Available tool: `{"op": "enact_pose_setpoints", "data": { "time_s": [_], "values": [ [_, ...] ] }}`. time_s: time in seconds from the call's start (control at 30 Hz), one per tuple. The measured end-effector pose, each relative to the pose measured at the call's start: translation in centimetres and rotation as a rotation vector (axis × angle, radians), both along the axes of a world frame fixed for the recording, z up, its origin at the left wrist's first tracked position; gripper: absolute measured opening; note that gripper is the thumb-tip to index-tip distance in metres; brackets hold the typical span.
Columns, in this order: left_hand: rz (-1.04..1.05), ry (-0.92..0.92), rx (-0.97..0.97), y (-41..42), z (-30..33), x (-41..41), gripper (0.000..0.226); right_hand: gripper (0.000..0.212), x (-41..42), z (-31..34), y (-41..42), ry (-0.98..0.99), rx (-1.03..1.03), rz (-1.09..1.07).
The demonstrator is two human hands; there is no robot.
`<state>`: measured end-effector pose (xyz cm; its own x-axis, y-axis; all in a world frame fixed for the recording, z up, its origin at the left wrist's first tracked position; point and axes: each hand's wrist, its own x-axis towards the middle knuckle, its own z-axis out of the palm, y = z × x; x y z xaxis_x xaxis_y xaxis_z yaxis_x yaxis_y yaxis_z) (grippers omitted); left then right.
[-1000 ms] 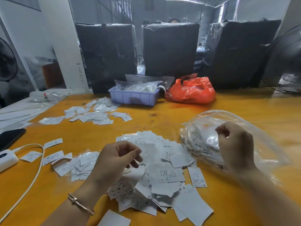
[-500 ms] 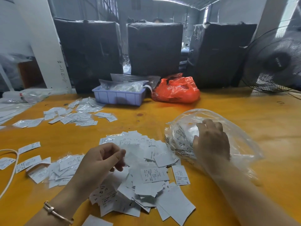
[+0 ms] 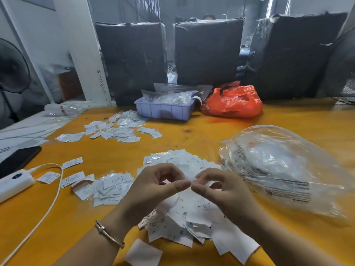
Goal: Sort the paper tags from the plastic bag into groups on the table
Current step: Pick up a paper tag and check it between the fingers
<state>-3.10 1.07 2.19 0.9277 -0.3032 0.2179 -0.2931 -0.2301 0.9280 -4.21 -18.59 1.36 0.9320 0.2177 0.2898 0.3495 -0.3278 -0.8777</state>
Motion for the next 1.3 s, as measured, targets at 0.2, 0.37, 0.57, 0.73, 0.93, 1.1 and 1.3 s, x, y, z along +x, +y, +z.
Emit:
{"op": "enact_pose_setpoints", "data": {
  "time_s": [0.2,0.37,0.57,0.73,0.93,1.1,1.3],
  "values": [
    [-0.008,0.038,-0.063,-0.2,-0.4,0.2,0.016,0.015,0.4,-0.1,-0.7,0.115,-0.014,0.067],
    [0.130,0.013,-0.099,0.6,-0.4,0.5,0.014,0.028,1.7,-0.1,-3.3,-0.035,-0.577,0.050],
    [0.127,-0.090,-0.023,0.5,-0.4,0.0,0.010,0.033,2.2,-0.7,-3.5,-0.063,-0.683,0.075],
    [0.133,-0.077,-0.039,0.5,-0.5,0.1,0.011,0.037,2.1,-0.7,-3.7,-0.018,-0.696,0.064],
    [0.094,-0.030,-0.043,0.6,-0.6,0.4,0.003,0.025,1.9,-0.5,-3.6,0.035,-0.588,0.059],
    [0.049,0.017,-0.076,0.7,-0.5,0.3,0.027,0.014,2.0,0.0,-4.2,0.107,-0.293,0.070],
    [0.005,0.069,-0.129,0.6,-0.5,0.3,0.017,0.004,2.2,-0.4,-4.4,0.123,-0.237,0.027]
  ]
}}
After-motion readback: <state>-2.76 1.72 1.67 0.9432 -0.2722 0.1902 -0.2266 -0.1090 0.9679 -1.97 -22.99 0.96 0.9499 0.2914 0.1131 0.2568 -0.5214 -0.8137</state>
